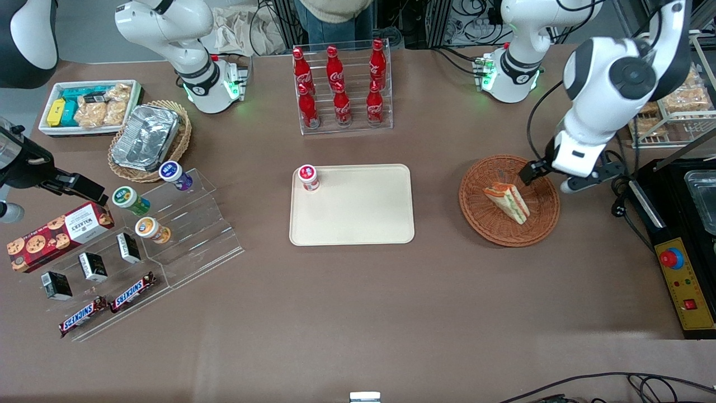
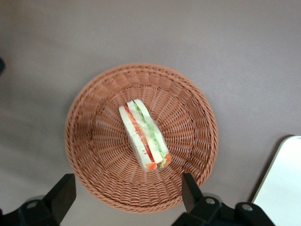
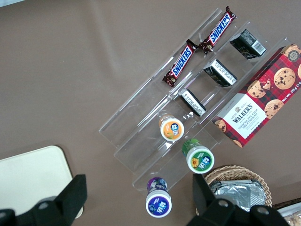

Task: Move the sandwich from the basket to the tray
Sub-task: 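Move the left gripper down over the wrapped sandwich in the wicker basket, then lower the open left gripper around the sandwich and close it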

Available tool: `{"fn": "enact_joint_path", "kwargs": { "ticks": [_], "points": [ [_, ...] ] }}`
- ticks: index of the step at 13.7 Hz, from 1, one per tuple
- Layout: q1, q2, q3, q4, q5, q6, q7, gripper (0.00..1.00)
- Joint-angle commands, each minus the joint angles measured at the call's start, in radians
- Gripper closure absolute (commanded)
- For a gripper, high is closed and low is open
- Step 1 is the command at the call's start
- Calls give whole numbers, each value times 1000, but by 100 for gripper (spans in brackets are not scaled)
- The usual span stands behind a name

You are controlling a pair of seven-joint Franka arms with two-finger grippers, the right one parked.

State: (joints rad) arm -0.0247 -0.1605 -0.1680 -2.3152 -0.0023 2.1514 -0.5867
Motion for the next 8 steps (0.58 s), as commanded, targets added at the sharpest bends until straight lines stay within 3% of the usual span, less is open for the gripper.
{"fn": "enact_joint_path", "kwargs": {
  "ticks": [1,4,8],
  "points": [
    [-26,91,2,2,-18,77,-141,0],
    [-47,151,2,-44,-16,195,-269,0],
    [-47,165,4,-214,-18,434,-291,0]
  ]
}}
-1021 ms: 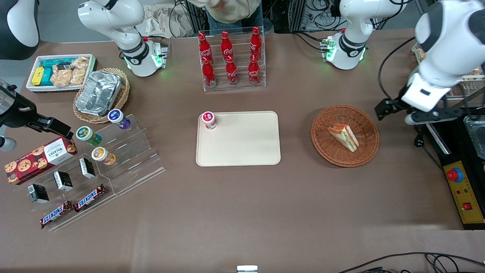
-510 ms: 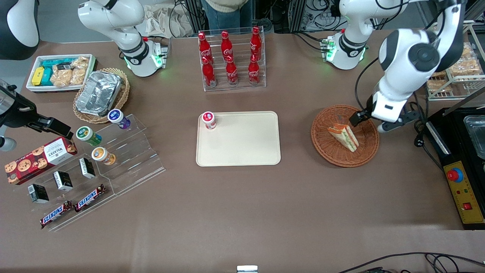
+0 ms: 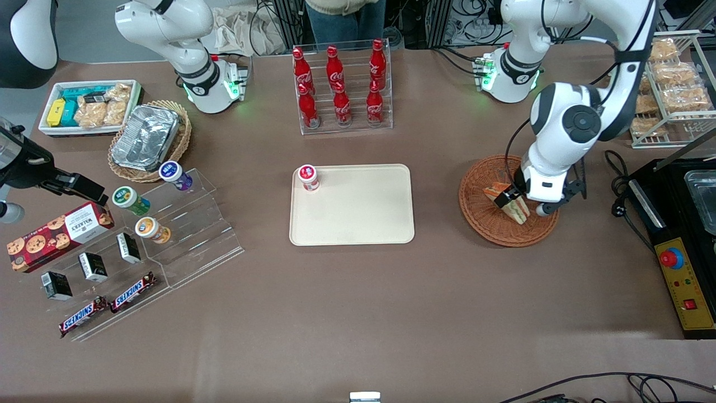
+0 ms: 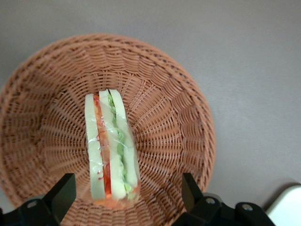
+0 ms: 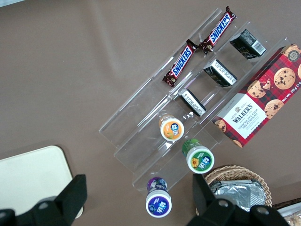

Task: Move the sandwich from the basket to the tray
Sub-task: 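Lower the open left gripper around the sandwich and close it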

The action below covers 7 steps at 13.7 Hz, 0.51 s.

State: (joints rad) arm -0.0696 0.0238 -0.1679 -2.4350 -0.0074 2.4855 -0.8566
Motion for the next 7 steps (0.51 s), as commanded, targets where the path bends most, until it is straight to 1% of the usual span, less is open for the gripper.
{"fn": "enact_joint_path", "kwargs": {
  "ticks": [1,3,4,5,6,7],
  "points": [
    [-1,-10,5,-120,-11,140,-19,0],
    [-1,8,5,-115,-11,151,-21,2],
    [-2,8,5,-111,-11,151,-30,21],
    [-1,7,5,-102,-11,148,-62,58],
    [-4,5,5,-86,-6,141,-73,85],
    [-4,-4,5,-73,-6,124,-72,100]
  ]
}}
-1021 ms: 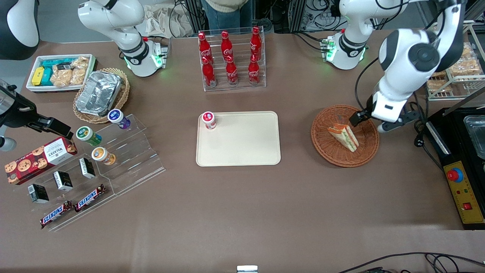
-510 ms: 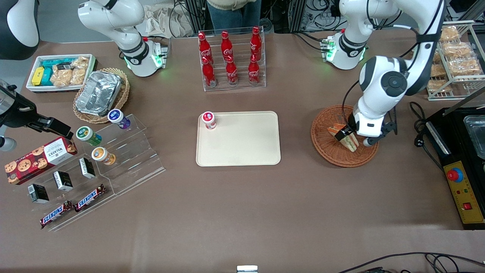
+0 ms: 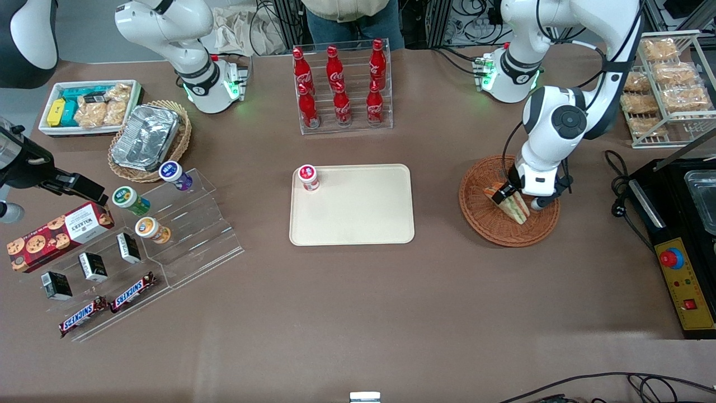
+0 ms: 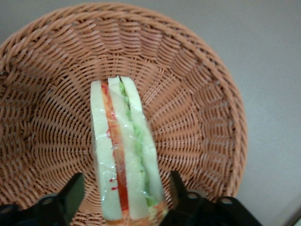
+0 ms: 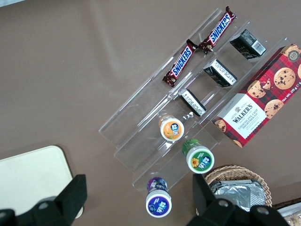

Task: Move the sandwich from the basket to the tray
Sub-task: 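Lower the open left gripper around the sandwich and close it, then lift the sandwich up out of the basket with the left gripper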

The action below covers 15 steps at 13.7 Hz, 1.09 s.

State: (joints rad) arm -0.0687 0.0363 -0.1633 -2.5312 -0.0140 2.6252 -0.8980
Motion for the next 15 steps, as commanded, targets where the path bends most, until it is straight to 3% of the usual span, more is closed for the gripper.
{"fn": "enact_joint_path", "kwargs": {
  "ticks": [1,5,12,15],
  "points": [
    [-5,-24,1,63,0,-83,-30,100],
    [-3,-9,1,389,8,-563,-24,100],
    [3,-16,2,816,2,-1032,85,100],
    [3,-22,4,913,3,-1090,93,100]
  ]
}}
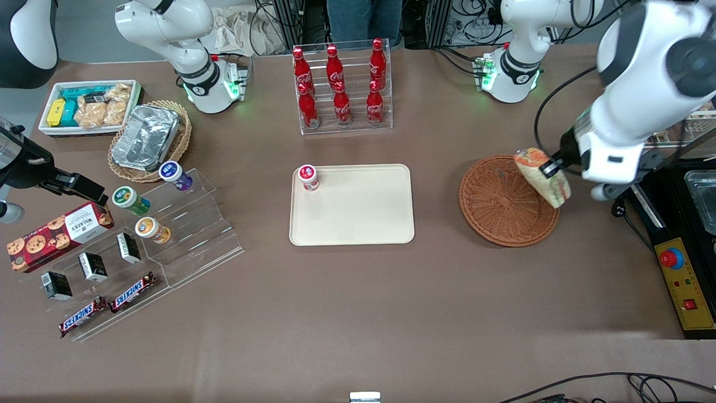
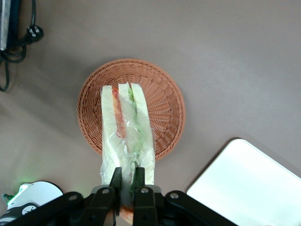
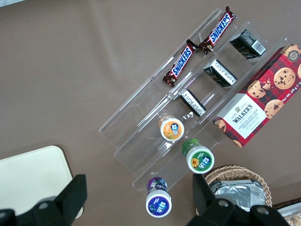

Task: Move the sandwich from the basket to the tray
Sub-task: 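Lift the sandwich up out of the basket with the left gripper, then carry the held sandwich over to the cream tray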

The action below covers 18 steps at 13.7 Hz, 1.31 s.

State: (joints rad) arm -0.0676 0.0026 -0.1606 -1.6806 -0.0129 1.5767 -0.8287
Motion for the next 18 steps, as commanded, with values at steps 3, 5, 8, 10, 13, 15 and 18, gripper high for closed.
{"fn": "enact_joint_path", "kwargs": {
  "ticks": [3,5,8,10,13,15,18],
  "points": [
    [-3,-7,-2,62,5,-43,26,100],
    [-11,-22,-7,56,7,-56,25,100],
    [-79,-15,-5,62,-2,-83,16,100],
    [-129,5,-4,85,2,-73,23,100],
    [-176,29,-17,90,-2,-70,68,100],
    [-192,54,-25,91,-47,-49,69,100],
    [-254,85,-43,88,-58,26,71,100]
  ]
}}
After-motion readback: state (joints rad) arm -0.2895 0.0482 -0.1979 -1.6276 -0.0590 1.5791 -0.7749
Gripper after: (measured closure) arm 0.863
